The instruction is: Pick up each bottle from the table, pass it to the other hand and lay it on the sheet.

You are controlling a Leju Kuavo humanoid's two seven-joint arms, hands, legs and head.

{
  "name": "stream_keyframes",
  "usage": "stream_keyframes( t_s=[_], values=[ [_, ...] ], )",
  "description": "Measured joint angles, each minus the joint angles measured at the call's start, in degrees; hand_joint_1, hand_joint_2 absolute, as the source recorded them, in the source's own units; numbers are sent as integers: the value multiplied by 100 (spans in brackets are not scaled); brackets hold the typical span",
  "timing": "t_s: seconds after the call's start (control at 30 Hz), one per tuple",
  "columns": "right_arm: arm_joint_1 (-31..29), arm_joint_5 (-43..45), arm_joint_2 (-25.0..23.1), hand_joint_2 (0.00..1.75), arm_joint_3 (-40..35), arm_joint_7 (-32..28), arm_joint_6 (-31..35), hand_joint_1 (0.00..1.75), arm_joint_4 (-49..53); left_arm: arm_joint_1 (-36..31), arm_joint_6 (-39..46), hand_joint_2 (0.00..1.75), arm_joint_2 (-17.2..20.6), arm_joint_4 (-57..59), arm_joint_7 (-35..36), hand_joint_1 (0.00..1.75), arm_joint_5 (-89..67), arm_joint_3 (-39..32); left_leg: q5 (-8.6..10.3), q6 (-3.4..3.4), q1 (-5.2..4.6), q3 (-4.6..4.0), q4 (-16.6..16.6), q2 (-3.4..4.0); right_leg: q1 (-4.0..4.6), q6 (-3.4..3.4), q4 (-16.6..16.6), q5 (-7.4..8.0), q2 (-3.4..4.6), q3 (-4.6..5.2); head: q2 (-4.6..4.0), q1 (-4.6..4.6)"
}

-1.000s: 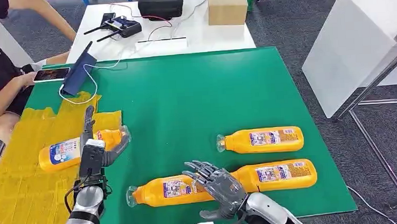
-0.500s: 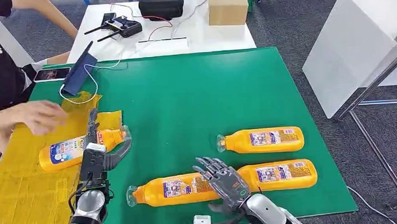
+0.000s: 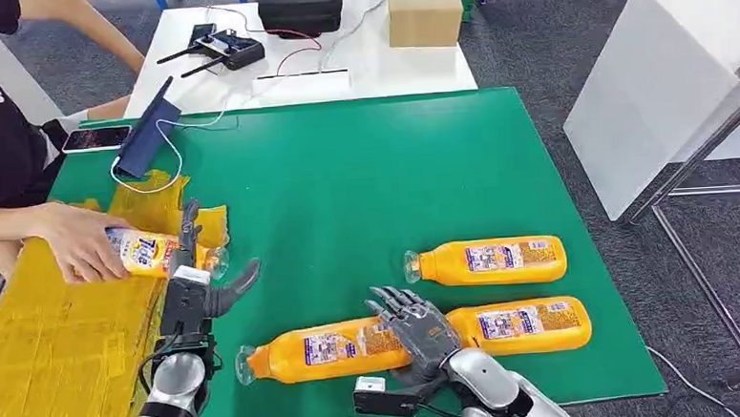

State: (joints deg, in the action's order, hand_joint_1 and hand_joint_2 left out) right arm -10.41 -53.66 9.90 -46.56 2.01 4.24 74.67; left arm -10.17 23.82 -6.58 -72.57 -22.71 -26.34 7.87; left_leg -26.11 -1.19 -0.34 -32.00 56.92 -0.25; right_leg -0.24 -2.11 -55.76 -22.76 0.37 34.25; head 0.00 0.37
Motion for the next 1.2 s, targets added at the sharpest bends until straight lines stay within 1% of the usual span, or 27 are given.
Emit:
stream_keyframes(
  t_s=[0.13, 0.17, 0.2, 0.23, 0.3, 0.33, 0.37, 0.5, 0.57, 0.83, 0.9, 1.0, 1.03, 1.1, 1.2],
  values=[
    [-212, 111, -142, 175, -11, -32, -133, 3, -275, -9, -22, 175, -7, 0, 0, 0, 26, 74, 1, 0, 0, 2, 0, 1, 0, 0, 0, 1, 0, -1, 0, 0],
    [-271, 140, -173, 175, -15, -52, -151, 17, -346, -16, -33, 175, -11, 0, 0, 0, 55, 92, 1, 0, 0, 3, 0, 0, 0, 0, 0, 1, 1, -1, 0, 0],
    [-332, 173, -215, 175, -24, -81, -179, 37, -431, -24, -39, 175, -20, 0, 0, 0, 79, 122, 1, 0, 0, 4, 0, -1, 0, 0, 0, 1, 1, -2, 0, 0],
    [-366, 195, -236, 175, -26, -96, -190, 63, -488, -30, -50, 175, -22, 0, -2, 0, 87, 136, 1, 0, 0, 3, 0, -2, 0, 0, 0, 1, 0, -3, 0, 0],
    [-427, 221, -280, 175, -35, -129, -190, 101, -589, -36, -55, 175, -24, 0, -2, 0, 107, 155, 2, 0, 0, 3, 0, -2, 0, 0, 0, 1, 0, -3, 0, 0],
    [-460, 276, -300, 175, -42, -173, -195, 119, -630, -43, -55, 175, -24, 0, -9, 0, 114, 160, 2, 0, 0, 3, 0, 0, 0, 0, 0, 1, 0, -2, 0, 0],
    [-507, 383, -315, 175, -57, -251, -225, 126, -689, -59, -59, 175, -24, 2, -18, 0, 122, 166, 2, 0, 0, 4, 0, 3, 0, 0, 0, 1, 1, -2, 0, 2],
    [-608, 655, -389, 175, -87, -456, -260, 140, -863, -124, -70, 175, -28, 6, -61, 0, 220, 247, 1, 0, 0, 4, 0, 2, 0, 0, 0, 1, 1, -2, 0, 0],
    [-649, 732, -416, 175, -109, -544, -234, 143, -938, -136, -70, 175, -35, 18, -77, 0, 265, 262, 1, 0, 0, 5, 0, 2, 0, 0, 0, 1, 1, -2, 0, 0],
    [-670, 876, -477, 175, -116, -701, -164, 143, -1102, -153, -70, 175, -39, 22, -120, 0, 367, 313, 1, 0, 0, 5, 1, 2, 0, 0, 0, 1, 1, -3, 0, 0],
    [-672, 892, -490, 175, -116, -712, -162, 154, -1119, -156, -70, 175, -39, 22, -120, 0, 369, 317, 1, 0, 0, 5, 0, 2, 0, 0, 0, 1, 1, -3, 0, 0],
    [-681, 894, -505, 175, -116, -717, -160, 159, -1146, -163, -70, 175, -39, 22, -120, 0, 376, 321, 1, 1, 0, 6, 0, 3, 0, 0, 0, 1, 1, -2, 0, 0],
    [-687, 903, -507, 175, -116, -719, -157, 173, -1157, -166, -70, 175, -39, 22, -122, 0, 376, 323, 1, 1, 0, 6, 0, 3, 0, 0, 0, 1, 1, -3, 0, 0],
    [-692, 916, -512, 175, -116, -734, -142, 175, -1174, -175, -70, 175, -39, 22, -125, 0, 393, 326, 1, 1, 0, 6, 0, 2, 0, 0, 0, 1, 1, -3, 0, 0],
    [-690, 946, -520, 175, -116, -774, -59, 173, -1196, -181, -90, 175, -39, 22, -138, 0, 420, 337, 1, 0, 0, 6, 0, 2, 0, 0, 0, 1, 1, -3, 0, 0]
  ],
)
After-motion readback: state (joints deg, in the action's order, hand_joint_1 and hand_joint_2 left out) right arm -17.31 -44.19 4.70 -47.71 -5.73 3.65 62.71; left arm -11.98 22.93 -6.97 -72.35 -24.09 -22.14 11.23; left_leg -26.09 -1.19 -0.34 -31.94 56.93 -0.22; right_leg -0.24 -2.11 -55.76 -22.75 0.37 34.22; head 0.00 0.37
